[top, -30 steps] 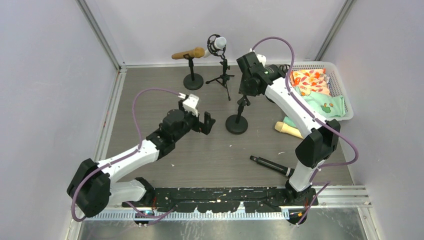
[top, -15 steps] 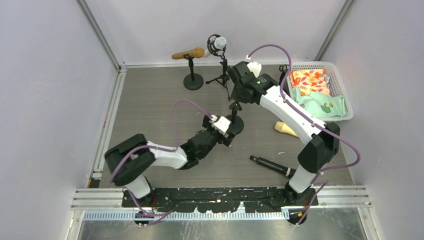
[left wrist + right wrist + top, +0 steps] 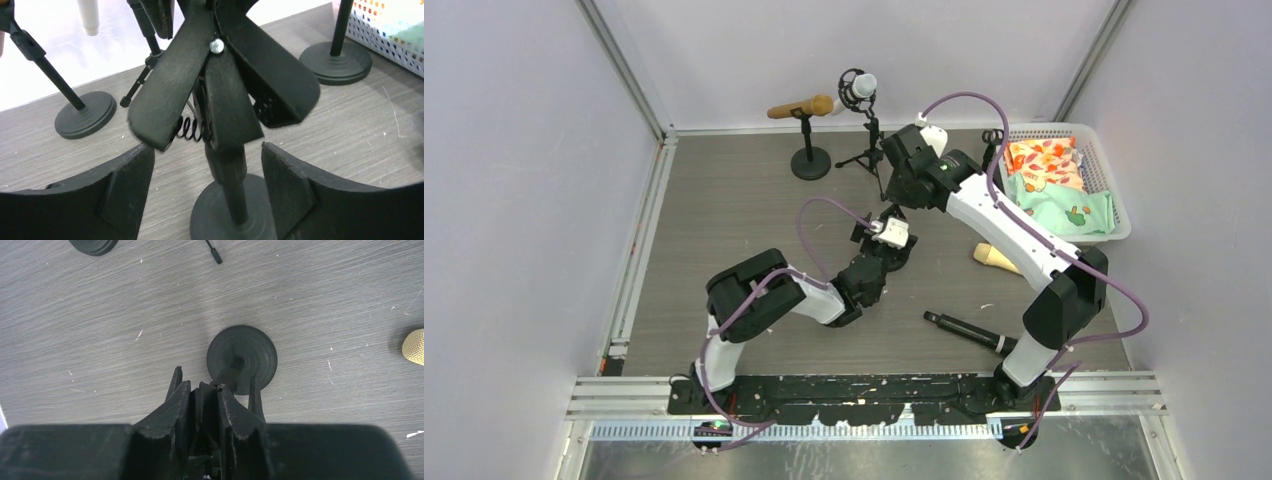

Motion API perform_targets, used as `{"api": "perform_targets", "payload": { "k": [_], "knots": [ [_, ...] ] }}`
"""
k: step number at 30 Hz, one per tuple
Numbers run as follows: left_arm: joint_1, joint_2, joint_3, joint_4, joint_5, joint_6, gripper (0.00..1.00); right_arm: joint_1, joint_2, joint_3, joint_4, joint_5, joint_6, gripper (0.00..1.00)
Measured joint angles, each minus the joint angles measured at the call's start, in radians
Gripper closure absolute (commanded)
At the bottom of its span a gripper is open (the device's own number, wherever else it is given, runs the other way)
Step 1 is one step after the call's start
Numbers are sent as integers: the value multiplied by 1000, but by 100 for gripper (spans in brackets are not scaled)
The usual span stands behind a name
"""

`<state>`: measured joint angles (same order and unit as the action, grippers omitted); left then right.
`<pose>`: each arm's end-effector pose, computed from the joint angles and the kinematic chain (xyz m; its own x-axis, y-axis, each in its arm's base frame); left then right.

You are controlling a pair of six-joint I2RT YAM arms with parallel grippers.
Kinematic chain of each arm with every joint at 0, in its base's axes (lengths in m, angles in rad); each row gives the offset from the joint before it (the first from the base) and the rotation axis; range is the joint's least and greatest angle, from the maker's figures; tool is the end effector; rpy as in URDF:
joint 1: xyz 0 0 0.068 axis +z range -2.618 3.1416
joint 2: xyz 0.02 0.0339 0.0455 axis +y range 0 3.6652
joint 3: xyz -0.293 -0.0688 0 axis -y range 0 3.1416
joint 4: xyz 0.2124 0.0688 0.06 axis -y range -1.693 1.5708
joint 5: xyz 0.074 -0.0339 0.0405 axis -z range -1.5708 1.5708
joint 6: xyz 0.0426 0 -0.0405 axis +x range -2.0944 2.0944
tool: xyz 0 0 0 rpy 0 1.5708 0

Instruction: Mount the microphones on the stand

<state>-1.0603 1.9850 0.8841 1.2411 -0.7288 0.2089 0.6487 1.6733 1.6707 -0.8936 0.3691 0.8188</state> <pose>0.2165 -0.3284 0.2343 0.1349 0.0756 -0.9880 0.3073 0.9447 0.1143 0.2751 0.1893 0.3756 -0.7055 0.3199 -0.6324 0.1923 0.9453 0.2637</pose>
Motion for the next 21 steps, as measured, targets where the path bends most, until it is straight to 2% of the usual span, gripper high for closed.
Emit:
{"api": "perform_targets", "payload": {
  "k": [3,7,14,15,21],
  "knots": [
    [0,47,42,30,-36,12,49,0,-7,-3,-2,-11,0,86],
    [0,100,78,67,-76,31,64,0,-16,-5,-5,-35,5,82],
    [2,118,80,89,-97,37,96,0,-42,-6,-7,-56,21,56],
    [2,117,74,90,-90,34,99,0,-53,-6,-3,-58,23,53],
    [37,-18,-90,38,58,-75,100,0,-148,-6,52,-77,-8,42]
  ]
}}
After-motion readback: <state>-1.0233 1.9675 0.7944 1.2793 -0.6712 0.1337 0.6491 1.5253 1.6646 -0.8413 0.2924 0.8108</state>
